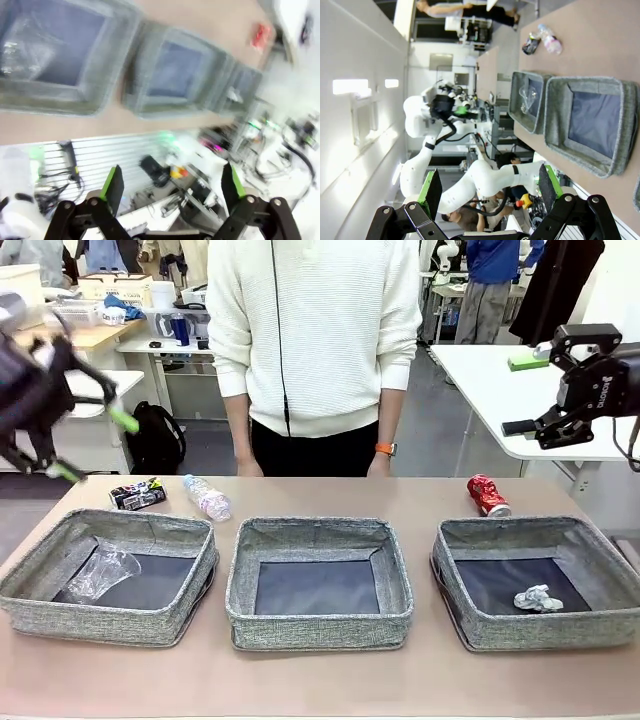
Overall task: Sort the waste into the appropriate baskets.
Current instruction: Place the picked waste into the Fabric basket indicated by the person, then pick up the waste item pointed out by the person.
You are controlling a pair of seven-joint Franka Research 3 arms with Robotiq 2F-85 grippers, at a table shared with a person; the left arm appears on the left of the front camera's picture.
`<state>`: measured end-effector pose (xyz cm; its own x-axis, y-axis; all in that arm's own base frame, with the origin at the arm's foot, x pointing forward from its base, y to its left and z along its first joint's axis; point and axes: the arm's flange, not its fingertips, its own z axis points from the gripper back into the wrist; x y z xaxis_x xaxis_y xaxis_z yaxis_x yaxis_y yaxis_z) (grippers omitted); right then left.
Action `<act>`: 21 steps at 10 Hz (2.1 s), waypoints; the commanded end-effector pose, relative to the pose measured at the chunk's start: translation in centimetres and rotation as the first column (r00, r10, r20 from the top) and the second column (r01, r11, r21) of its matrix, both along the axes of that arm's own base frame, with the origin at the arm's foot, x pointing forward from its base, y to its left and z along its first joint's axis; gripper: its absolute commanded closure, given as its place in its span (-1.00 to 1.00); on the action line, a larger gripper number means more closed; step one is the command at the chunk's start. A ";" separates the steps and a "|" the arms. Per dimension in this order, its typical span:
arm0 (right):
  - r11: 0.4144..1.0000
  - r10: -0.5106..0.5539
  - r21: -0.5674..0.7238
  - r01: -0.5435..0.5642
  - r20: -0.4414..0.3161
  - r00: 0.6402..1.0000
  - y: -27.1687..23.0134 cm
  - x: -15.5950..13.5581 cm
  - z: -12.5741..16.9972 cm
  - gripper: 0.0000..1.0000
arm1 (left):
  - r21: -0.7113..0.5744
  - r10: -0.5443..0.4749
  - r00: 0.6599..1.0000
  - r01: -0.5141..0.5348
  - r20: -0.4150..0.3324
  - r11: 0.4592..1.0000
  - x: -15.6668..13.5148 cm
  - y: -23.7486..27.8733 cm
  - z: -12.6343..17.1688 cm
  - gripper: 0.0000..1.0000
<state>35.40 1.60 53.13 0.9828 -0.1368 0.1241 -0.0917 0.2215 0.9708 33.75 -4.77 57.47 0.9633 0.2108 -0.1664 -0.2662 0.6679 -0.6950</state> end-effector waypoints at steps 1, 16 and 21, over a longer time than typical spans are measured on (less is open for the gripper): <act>1.000 0.000 -0.006 0.000 -0.019 1.000 0.0 -0.1 0.3 -1.00 | -0.445 -0.249 0.952 0.305 0.180 0.842 -0.7 1.2 2.4 -1.00; 1.000 0.000 -0.006 0.000 -0.019 1.000 0.0 -0.1 0.3 -1.00 | -0.636 -0.078 0.962 0.234 0.263 0.736 3.2 5.8 -7.6 -1.00; 1.000 0.000 -0.006 0.000 -0.019 1.000 0.0 -0.1 0.3 -1.00 | -0.636 -0.078 0.962 0.234 0.263 0.736 3.2 5.8 -7.6 -1.00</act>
